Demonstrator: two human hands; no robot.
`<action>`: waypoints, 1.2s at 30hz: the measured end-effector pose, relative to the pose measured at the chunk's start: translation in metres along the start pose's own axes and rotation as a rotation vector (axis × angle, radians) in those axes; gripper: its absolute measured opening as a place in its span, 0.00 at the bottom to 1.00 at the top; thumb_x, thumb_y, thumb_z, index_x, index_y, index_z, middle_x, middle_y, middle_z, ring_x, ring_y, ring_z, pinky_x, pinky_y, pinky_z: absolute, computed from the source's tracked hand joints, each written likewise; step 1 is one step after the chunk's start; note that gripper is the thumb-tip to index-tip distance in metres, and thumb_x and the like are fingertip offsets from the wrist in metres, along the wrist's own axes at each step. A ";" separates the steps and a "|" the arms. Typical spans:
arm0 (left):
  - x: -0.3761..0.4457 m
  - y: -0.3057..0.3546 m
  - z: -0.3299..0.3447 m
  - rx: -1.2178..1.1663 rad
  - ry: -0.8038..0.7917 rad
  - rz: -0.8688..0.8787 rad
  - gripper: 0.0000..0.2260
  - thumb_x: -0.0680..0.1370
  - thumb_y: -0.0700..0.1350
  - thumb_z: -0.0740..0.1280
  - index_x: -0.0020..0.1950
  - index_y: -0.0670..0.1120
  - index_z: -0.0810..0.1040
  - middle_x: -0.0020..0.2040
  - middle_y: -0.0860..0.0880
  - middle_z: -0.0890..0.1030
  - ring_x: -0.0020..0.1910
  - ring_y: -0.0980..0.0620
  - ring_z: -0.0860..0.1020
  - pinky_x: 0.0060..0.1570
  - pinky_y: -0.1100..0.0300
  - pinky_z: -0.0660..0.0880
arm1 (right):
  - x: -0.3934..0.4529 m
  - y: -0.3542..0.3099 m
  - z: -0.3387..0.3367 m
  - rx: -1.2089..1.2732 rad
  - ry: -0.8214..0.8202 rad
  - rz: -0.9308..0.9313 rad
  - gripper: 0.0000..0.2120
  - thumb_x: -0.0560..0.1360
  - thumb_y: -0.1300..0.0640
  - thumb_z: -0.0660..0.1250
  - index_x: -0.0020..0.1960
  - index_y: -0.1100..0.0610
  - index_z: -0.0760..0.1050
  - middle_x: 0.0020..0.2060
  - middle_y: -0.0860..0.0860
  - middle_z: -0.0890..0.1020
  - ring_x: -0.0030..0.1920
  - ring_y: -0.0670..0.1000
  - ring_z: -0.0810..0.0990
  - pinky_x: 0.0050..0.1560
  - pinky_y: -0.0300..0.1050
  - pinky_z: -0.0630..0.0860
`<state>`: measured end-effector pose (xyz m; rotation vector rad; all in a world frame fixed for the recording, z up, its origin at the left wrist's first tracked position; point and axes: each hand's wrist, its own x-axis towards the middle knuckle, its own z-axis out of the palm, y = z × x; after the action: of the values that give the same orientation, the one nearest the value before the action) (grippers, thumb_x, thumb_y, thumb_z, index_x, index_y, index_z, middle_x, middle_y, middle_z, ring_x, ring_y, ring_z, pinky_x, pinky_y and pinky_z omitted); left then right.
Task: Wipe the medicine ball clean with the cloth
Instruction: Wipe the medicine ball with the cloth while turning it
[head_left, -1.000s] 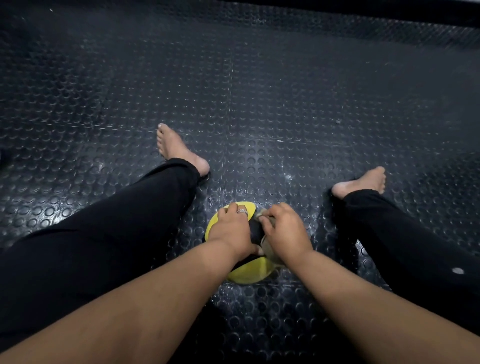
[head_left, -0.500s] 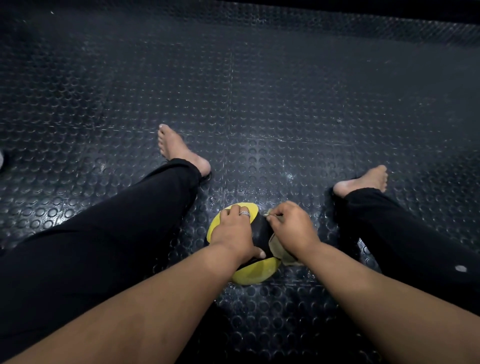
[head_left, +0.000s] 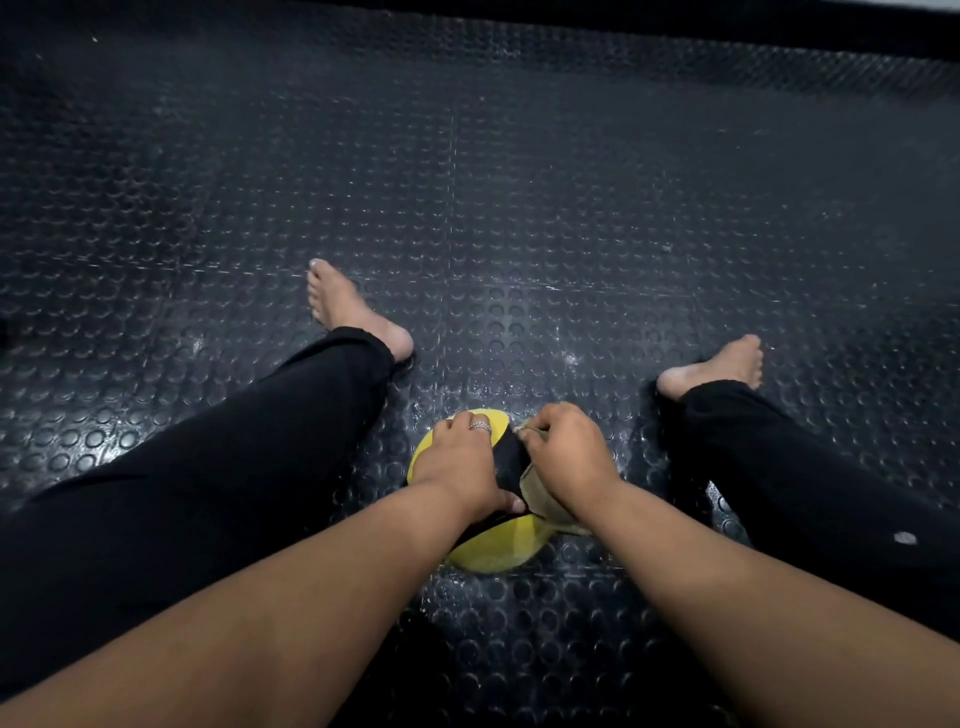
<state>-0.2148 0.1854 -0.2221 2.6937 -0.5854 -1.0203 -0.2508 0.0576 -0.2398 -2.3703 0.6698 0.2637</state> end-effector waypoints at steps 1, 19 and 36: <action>0.001 0.001 -0.001 0.000 -0.006 -0.004 0.43 0.68 0.61 0.76 0.74 0.45 0.60 0.71 0.49 0.62 0.72 0.47 0.59 0.65 0.51 0.68 | -0.005 -0.001 -0.002 -0.013 -0.018 -0.060 0.05 0.76 0.56 0.66 0.43 0.56 0.77 0.46 0.51 0.76 0.48 0.51 0.76 0.50 0.45 0.73; -0.009 -0.009 0.013 -0.030 0.059 0.024 0.44 0.69 0.57 0.76 0.76 0.46 0.56 0.72 0.50 0.60 0.73 0.48 0.57 0.65 0.52 0.67 | -0.027 -0.005 0.005 -0.040 -0.014 -0.141 0.05 0.75 0.58 0.66 0.41 0.55 0.77 0.42 0.47 0.74 0.43 0.47 0.73 0.44 0.39 0.67; -0.010 -0.007 0.017 -0.021 0.074 0.044 0.41 0.73 0.55 0.72 0.78 0.47 0.53 0.76 0.50 0.57 0.75 0.49 0.55 0.66 0.53 0.67 | -0.026 -0.003 0.006 0.009 -0.039 -0.146 0.05 0.75 0.56 0.66 0.42 0.57 0.78 0.43 0.49 0.75 0.44 0.49 0.75 0.48 0.44 0.74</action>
<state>-0.2312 0.1949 -0.2307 2.6753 -0.6136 -0.9061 -0.2710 0.0740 -0.2338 -2.3854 0.4758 0.2416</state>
